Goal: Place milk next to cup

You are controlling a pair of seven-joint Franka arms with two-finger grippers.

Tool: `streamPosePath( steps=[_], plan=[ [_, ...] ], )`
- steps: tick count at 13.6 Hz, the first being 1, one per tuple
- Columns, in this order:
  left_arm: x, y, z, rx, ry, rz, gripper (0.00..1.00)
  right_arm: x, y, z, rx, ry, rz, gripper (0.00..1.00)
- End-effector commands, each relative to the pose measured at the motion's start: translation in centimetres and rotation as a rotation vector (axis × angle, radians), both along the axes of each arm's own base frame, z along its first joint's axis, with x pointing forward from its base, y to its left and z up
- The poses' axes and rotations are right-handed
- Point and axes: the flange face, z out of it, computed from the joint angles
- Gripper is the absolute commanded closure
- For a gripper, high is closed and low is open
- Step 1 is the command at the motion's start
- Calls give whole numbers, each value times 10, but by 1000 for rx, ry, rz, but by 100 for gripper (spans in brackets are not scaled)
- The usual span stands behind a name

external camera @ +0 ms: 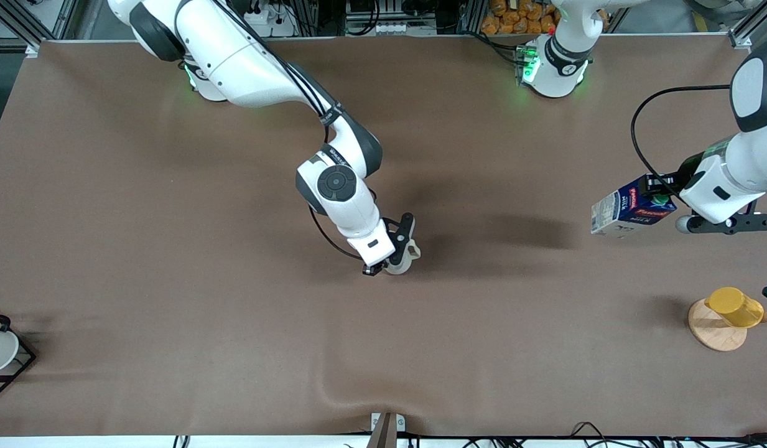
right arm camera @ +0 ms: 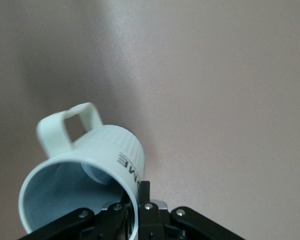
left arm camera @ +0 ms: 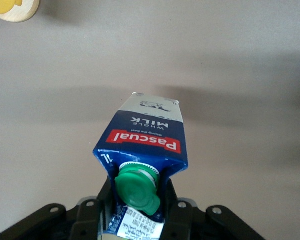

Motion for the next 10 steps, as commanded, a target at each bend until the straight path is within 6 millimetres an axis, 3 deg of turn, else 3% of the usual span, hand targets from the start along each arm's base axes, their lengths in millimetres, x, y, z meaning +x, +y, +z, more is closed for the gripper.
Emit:
streamPosePath(
  steps=[1,4,6,9,10],
  plan=[
    [-5,-6,8,-19,4,1,64,4,7,1,16,-30,-14,0],
    [-6,-19,5,-15,9,7,64,3,10,9,32,-36,-20,0],
    [-8,-47,-1,-13,20,-4,64,12,2,21,47,-45,-39,0],
    [-15,-87,-5,-54,38,36,64,19,-6,70,81,-91,-54,0],
    [-19,-102,-5,-48,40,38,64,29,-21,86,87,-100,-76,0]
  ],
)
